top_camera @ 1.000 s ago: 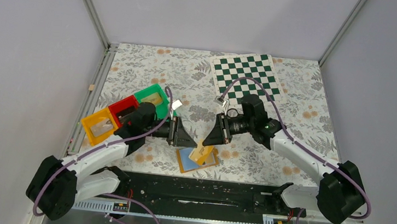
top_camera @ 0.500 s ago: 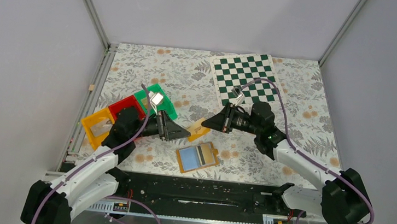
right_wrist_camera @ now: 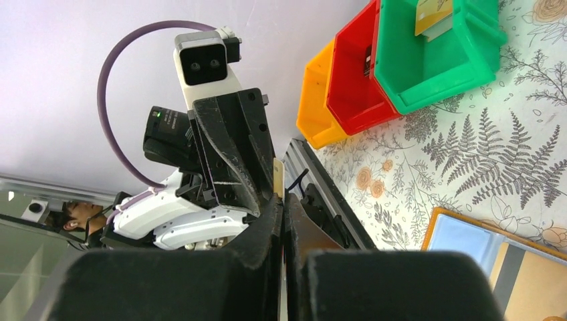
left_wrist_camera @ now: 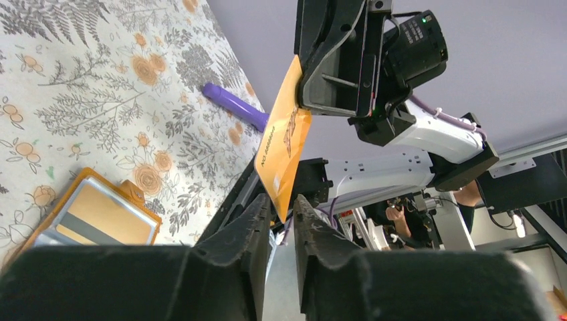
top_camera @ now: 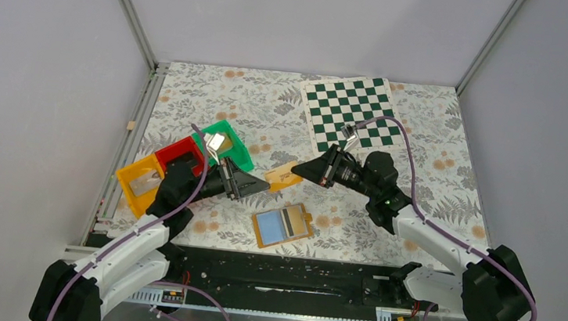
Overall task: Take the credit cards out of the card holder
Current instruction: Place the credit card in the storage box.
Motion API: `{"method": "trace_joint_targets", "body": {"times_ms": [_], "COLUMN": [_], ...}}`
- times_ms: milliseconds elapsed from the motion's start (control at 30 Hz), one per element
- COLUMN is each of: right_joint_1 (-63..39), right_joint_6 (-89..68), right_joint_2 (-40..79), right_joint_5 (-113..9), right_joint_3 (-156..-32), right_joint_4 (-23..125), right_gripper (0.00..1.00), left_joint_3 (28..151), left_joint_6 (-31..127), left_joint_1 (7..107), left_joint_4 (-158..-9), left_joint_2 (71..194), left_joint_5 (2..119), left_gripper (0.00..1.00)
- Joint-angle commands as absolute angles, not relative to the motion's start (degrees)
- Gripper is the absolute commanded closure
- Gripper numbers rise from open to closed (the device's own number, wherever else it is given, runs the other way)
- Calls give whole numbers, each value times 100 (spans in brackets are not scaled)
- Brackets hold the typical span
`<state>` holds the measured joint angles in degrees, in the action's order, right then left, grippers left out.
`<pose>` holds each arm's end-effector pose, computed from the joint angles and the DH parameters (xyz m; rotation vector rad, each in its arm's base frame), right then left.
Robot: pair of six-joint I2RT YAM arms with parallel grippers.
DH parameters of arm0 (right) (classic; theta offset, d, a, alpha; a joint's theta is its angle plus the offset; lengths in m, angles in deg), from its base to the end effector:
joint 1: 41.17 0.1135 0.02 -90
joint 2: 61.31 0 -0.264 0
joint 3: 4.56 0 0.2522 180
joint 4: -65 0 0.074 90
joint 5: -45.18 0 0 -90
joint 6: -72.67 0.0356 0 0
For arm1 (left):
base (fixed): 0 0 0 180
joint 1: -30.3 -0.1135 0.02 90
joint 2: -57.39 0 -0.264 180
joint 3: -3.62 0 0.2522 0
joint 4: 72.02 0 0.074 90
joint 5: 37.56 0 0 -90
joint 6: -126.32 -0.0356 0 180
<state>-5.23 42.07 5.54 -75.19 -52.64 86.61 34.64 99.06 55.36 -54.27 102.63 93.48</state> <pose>0.1996 0.1669 0.2803 -0.1317 1.7983 1.6639 0.1525 -0.0971 0.2452 0.0905 1.8080 -1.6940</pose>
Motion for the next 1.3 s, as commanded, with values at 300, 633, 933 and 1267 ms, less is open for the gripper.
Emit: {"method": "trace_joint_targets", "body": {"times_ms": [300, 633, 933, 1267], "right_joint_1": [-540, -553, -736, -756], "right_joint_6": [4367, 4284, 3822, 3312], "right_joint_2": [674, 642, -77, -925], "right_joint_5": [-7433, -7453, -7077, -6883], "right_joint_3": [-5016, -4996, -4912, -4732], "right_joint_4": [9312, 9191, 8390, 7483], "right_gripper": [97, 69, 1, 1], "left_joint_3": [3565, 3712, 3847, 4912], "left_joint_6": [10073, 9806, 9538, 8030], "left_joint_1": [5517, 5442, 4572, 2661], "left_joint_4": [-4643, -5105, -5923, -8522], "left_joint_2": [10617, 10572, 10111, 10311], "left_joint_5": [8975, 8765, 9036, 9559], "left_gripper": [100, 100, 100, 100]}}
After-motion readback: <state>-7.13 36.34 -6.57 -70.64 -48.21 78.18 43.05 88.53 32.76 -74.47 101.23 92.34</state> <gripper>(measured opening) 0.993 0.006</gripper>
